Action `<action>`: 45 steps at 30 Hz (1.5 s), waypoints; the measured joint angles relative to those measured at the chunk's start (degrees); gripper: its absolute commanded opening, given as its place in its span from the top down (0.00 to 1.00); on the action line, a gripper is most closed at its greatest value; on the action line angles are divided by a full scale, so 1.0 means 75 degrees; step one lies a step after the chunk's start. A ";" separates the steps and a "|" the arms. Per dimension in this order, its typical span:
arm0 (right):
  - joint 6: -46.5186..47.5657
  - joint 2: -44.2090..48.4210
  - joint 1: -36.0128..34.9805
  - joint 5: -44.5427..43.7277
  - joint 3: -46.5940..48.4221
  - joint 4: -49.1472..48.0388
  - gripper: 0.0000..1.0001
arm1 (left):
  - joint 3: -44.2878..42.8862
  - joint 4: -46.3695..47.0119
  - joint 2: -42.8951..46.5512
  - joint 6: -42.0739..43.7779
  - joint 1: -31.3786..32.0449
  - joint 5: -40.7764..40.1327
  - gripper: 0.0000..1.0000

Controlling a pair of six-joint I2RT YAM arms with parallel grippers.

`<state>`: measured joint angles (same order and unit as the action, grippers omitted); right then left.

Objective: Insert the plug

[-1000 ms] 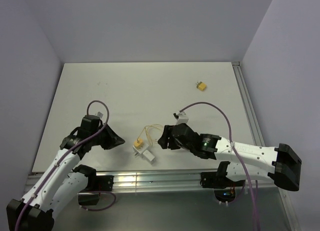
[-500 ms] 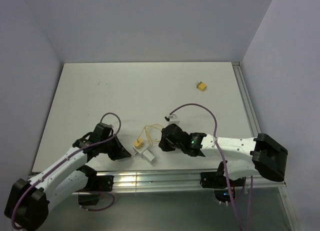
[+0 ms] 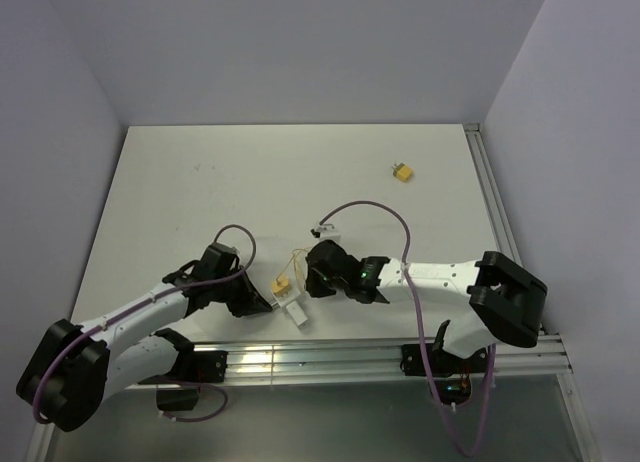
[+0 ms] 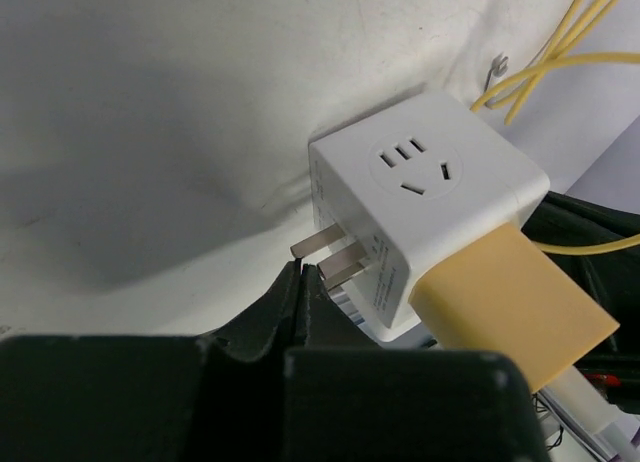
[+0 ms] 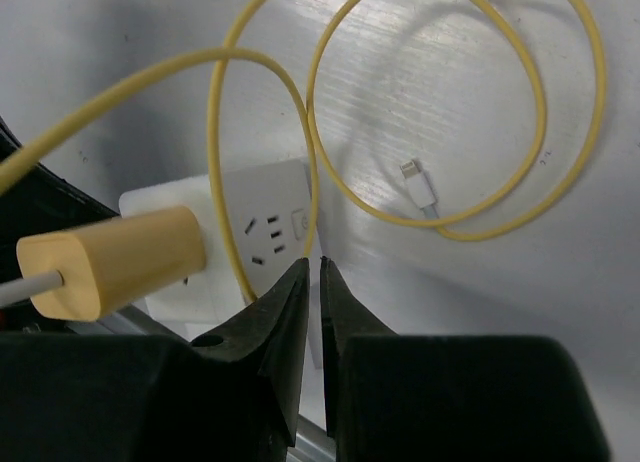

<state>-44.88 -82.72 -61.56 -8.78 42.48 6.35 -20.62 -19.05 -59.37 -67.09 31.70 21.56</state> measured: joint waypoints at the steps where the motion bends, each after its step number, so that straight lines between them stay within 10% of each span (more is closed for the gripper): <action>1: 0.0038 -0.0082 0.0015 0.0006 0.0067 -0.0017 0.83 | -0.0009 0.0079 -0.0073 -0.0003 0.0000 -0.0003 1.00; 22: 0.0227 -0.0373 0.0093 0.0726 0.0239 -0.0452 0.82 | -0.1824 0.0507 -0.2620 0.1061 -0.0478 -0.0752 0.99; 30: 0.0338 0.0618 0.0621 0.0082 0.0152 0.0291 0.64 | -0.1845 -0.0181 -0.1239 0.1198 -0.0595 -0.1731 0.89; 35: 0.0484 0.1585 0.1201 0.0041 -0.0137 0.0393 0.34 | -0.1818 -0.0641 -0.0154 0.1204 -0.0609 -0.2122 0.81; 45: 0.0527 0.1606 0.1192 0.0172 -0.0405 0.1113 0.32 | -0.2022 -0.1559 0.1244 0.1445 -0.0609 -0.2576 0.70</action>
<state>-40.93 -70.67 -52.62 -7.49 39.44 14.70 -35.79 -30.74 -50.04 -56.25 27.14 2.24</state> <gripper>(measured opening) 0.699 0.294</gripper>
